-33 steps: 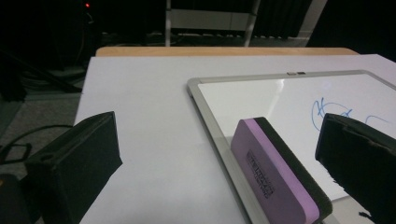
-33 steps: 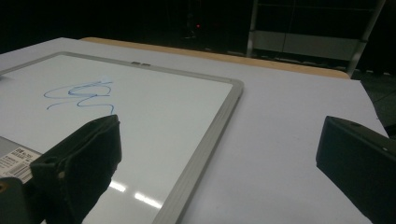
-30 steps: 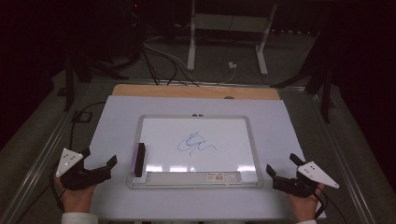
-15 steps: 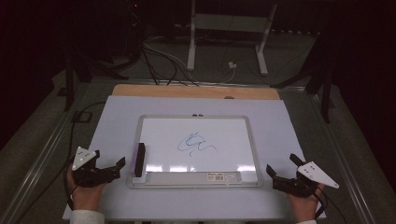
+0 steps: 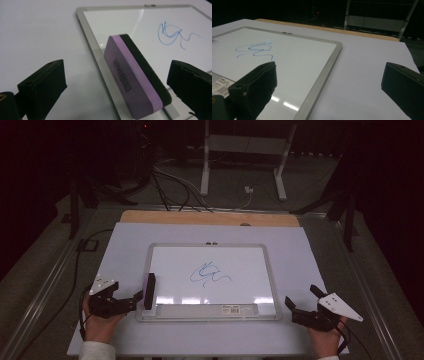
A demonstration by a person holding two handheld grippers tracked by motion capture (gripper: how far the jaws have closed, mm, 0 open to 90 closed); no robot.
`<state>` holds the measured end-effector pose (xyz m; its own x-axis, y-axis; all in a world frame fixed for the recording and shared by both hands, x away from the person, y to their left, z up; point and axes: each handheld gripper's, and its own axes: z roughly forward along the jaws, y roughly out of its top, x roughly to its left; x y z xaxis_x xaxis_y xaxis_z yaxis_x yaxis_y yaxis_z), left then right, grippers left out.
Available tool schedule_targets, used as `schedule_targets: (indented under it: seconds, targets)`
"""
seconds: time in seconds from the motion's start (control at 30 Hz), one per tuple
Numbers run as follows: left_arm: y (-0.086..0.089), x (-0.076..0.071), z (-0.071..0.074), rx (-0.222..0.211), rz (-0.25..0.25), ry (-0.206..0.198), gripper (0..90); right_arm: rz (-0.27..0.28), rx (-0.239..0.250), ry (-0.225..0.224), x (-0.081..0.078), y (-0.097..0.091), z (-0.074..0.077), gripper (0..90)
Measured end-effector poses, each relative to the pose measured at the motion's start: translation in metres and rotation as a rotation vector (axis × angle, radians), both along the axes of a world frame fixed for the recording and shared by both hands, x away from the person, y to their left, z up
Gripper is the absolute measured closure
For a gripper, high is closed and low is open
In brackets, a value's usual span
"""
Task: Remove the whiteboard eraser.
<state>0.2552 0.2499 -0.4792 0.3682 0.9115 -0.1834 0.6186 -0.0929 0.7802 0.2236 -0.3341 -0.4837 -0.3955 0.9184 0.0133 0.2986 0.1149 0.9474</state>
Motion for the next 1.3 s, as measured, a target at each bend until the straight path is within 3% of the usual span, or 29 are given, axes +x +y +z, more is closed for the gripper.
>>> schedule_targets:
  seconds: [0.13,0.27,0.47,0.63,0.97,1.2,1.3]
  targets:
    - [-0.006,0.002,-0.004,0.025,-0.009,0.034,12.0,-0.001,0.002,0.002,0.0,0.0,0.0,0.5]
    - [-0.008,0.003,-0.007,-0.002,-0.037,0.06,25.9,-0.002,0.003,0.001,0.0,-0.001,0.0,0.5]
    - [-0.009,0.004,-0.008,-0.037,-0.063,0.082,35.2,0.0,0.001,0.004,0.0,0.0,0.0,0.5]
    - [-0.012,0.004,-0.009,-0.059,-0.076,0.098,35.6,-0.001,0.0,0.005,0.001,0.0,0.0,0.5]
    - [-0.03,0.011,-0.012,-0.034,-0.102,0.111,31.1,-0.004,0.003,0.0,0.0,-0.001,0.0,0.6]
    - [-0.031,0.01,-0.015,-0.048,-0.099,0.122,29.8,0.0,0.004,-0.002,0.0,0.0,0.0,0.5]
    - [-0.035,0.011,-0.017,-0.016,-0.105,0.134,29.5,0.002,0.002,0.0,0.0,0.0,0.0,0.6]
